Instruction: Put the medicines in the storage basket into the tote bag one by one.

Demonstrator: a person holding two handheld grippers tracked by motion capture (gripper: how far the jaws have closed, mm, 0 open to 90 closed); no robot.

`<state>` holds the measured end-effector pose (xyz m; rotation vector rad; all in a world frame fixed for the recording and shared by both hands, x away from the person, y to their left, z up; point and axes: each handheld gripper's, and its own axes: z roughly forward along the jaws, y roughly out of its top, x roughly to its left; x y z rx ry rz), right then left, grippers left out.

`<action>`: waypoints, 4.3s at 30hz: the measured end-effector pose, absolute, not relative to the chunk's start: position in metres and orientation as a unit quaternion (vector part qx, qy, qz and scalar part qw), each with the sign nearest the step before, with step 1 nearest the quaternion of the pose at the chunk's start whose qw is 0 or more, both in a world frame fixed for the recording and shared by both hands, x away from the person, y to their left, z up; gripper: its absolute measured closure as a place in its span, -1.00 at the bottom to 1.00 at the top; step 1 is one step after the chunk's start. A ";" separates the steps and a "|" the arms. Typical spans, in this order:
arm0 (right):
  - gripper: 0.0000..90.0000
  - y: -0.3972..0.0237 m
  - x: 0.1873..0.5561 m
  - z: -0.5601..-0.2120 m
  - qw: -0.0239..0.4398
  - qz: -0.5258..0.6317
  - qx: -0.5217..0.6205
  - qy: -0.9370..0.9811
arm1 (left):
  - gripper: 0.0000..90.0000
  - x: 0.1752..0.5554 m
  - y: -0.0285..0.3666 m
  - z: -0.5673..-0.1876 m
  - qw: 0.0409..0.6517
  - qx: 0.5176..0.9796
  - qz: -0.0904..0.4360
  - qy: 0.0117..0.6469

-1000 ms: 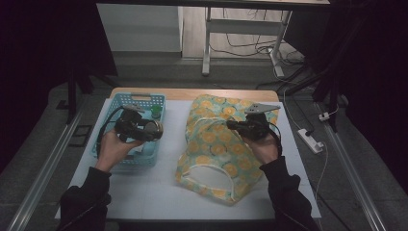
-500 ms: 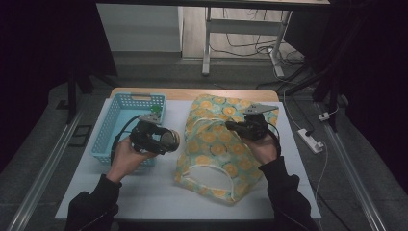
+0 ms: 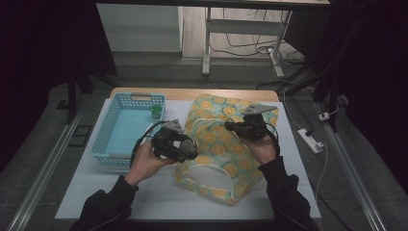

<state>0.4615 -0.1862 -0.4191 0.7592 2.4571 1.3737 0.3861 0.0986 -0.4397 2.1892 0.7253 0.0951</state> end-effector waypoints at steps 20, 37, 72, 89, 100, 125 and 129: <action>1.00 -0.181 0.459 -0.418 0.112 0.467 0.251 0.840 | -0.55 0.415 0.039 -0.461 0.400 0.879 0.029 0.257; 1.00 -0.175 0.457 -0.420 0.108 0.462 0.244 0.845 | -0.55 0.449 0.021 -0.481 0.394 0.871 0.040 0.291; 1.00 -0.171 0.462 -0.435 0.118 0.444 0.252 0.852 | -0.73 0.476 0.014 -0.515 0.389 0.856 0.115 0.320; 1.00 -0.177 0.464 -0.434 0.116 0.448 0.259 0.848 | -0.92 0.452 0.029 -0.484 0.403 0.857 0.059 0.316; 1.00 -0.177 0.463 -0.432 0.111 0.451 0.257 0.847 | -1.00 0.440 0.055 -0.463 0.424 0.848 0.040 0.316; 1.00 -0.176 0.462 -0.431 0.114 0.453 0.255 0.847 | -0.97 0.436 0.127 -0.448 0.417 0.844 0.032 0.336; 1.00 -0.175 0.461 -0.432 0.115 0.453 0.253 0.847 | -0.98 0.435 0.141 -0.446 0.414 0.842 0.040 0.345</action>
